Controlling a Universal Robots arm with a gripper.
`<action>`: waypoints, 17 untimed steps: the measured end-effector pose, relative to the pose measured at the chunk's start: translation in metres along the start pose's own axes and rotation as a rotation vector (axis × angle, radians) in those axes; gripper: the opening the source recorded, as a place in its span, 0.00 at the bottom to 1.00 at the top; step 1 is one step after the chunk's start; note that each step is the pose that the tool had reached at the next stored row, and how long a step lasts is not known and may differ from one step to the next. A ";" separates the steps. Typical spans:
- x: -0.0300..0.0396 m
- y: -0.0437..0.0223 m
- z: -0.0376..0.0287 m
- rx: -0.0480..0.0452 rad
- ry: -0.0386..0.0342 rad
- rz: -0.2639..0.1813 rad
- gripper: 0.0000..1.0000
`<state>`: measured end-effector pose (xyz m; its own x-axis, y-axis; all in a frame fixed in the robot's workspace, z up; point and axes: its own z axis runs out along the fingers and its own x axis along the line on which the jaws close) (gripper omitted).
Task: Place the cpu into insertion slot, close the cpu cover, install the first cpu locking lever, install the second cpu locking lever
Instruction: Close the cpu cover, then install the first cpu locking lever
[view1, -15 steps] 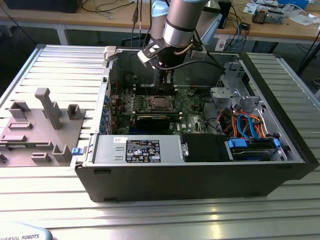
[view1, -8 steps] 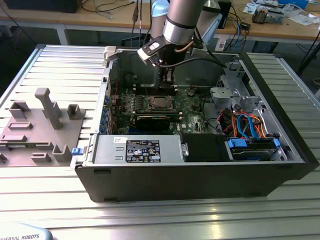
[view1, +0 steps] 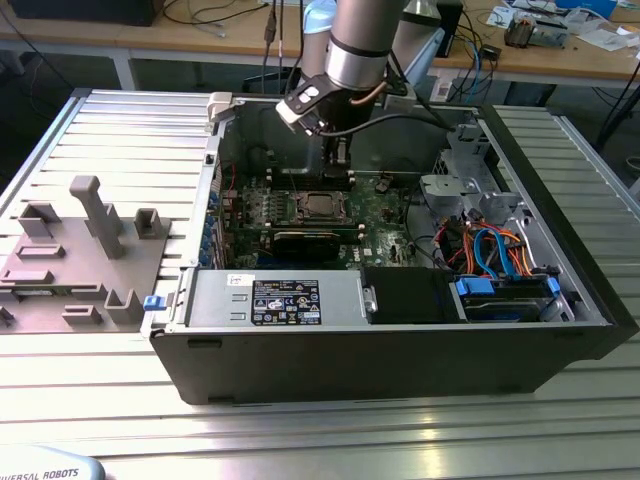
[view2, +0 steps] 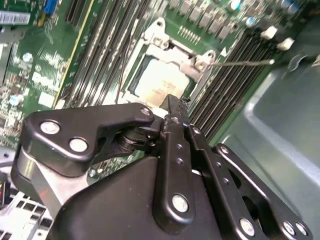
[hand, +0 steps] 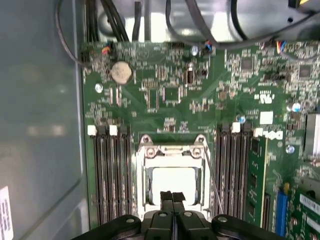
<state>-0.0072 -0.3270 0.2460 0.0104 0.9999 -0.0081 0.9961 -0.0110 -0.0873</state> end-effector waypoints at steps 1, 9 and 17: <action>0.0000 0.0000 0.0001 -0.0116 0.0001 0.000 0.11; 0.0000 0.0000 0.0003 -0.0328 0.0004 0.000 0.11; 0.0000 0.0000 0.0002 -0.0352 -0.0010 -0.019 0.11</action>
<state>-0.0072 -0.3270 0.2458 -0.0087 0.9999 -0.0078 0.9986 0.0083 -0.0524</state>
